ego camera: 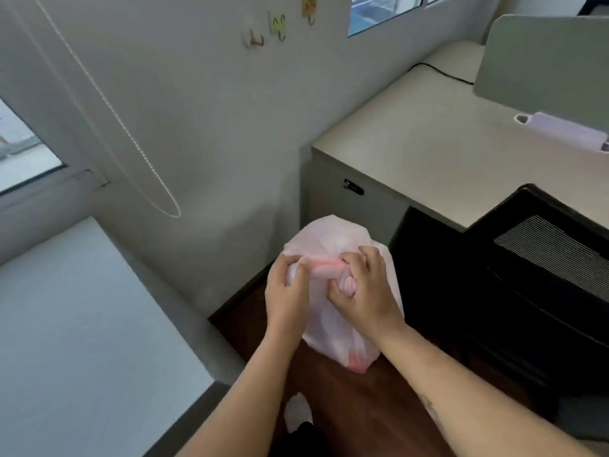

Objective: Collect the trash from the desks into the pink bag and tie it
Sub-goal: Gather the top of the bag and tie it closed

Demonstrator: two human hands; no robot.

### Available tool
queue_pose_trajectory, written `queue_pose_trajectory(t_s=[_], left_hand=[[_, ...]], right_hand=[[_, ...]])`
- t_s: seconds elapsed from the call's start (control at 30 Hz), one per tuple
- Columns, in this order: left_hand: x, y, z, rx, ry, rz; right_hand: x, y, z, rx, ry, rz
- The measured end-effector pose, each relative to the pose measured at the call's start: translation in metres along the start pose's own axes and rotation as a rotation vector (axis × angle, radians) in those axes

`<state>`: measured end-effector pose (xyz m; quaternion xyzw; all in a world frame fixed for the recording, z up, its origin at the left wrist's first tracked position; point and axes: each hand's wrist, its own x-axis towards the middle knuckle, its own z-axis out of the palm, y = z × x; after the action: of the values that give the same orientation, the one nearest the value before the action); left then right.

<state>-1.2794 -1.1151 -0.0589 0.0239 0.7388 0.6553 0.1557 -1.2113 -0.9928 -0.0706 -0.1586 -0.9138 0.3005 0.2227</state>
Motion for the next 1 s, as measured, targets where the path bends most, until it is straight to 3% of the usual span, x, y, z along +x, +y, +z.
queue_pose_trajectory(t_s=[0.23,0.53,0.83,1.0], left_hand=[[0.036,-0.085,0.042,0.075,-0.068,-0.342],[0.136,-0.167,0.096,0.068,0.039,-0.571],[0.227,-0.289,0.120,0.003,0.075,-0.660],[0.248,-0.356,0.124,0.191,-0.012,-0.618]], right_hand=[[-0.007,0.087,0.048,-0.083,-0.274,0.224],[0.051,0.193,0.131,-0.132,-0.445,0.205],[0.087,0.292,0.250,-0.115,-0.547,0.151],[0.080,0.338,0.305,-0.135,-0.854,0.241]])
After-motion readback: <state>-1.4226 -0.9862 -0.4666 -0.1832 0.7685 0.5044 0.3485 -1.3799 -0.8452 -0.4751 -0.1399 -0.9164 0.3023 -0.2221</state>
